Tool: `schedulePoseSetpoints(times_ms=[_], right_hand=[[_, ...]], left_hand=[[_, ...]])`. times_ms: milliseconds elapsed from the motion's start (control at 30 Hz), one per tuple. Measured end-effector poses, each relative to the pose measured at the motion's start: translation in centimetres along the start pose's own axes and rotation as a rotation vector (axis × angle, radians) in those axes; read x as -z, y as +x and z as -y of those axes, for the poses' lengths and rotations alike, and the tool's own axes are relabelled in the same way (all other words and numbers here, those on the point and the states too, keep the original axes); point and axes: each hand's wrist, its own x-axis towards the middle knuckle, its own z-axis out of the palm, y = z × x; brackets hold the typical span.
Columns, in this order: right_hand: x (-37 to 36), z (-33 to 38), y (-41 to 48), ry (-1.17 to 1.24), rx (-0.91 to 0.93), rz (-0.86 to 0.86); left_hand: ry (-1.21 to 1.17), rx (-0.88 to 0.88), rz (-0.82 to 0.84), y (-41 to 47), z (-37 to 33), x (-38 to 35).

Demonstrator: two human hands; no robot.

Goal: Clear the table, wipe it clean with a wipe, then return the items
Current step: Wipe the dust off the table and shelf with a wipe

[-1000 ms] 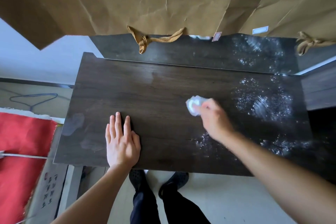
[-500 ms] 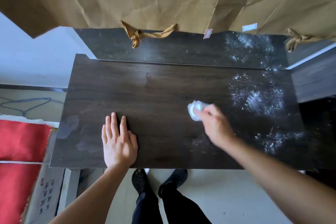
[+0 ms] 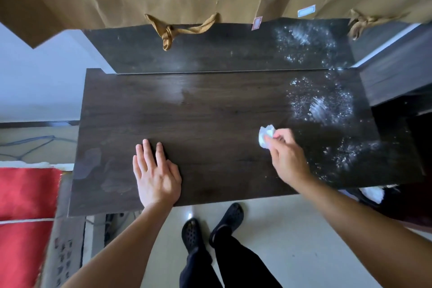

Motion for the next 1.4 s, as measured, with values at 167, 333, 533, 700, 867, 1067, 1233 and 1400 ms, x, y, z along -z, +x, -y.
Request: schedulePoseSetpoints(times_ms=[167,333,533,700,867,1067,1233,1400], right_hand=[[-1.9,5.0,-3.4,0.013,-0.030,-0.063],[-2.1,5.4,-7.8,0.095,-0.059,-0.051],[-2.9,8.0,-7.6,0.113,-0.405,-0.194],[-6.1,14.2,-11.2,0.185,-0.002,0.100],[-1.6,3.0,-9.3,-0.030,-0.351,-0.144],[-3.0,6.3,-9.1,0.017,-0.468,-0.124],[-2.9,6.7,-11.2,0.096,-0.218,0.020],[2.5,-3.7,-10.3,-0.118,-0.654,-0.149]], left_hand=[[-0.002,-0.008,0.020,-0.1,0.3,-0.1],[-0.035,-0.026,0.028,-0.2,0.4,0.0],[-0.033,-0.049,0.063,-0.3,1.0,-0.2],[-0.071,-0.049,0.049,-0.4,1.1,-0.1],[-0.077,-0.059,0.055,-0.3,1.2,-0.3],[-0.068,-0.055,0.064,-0.3,1.1,-0.2],[-0.075,-0.065,0.039,-0.3,0.8,-0.2],[-0.023,-0.092,0.043,-0.4,0.6,-0.3]])
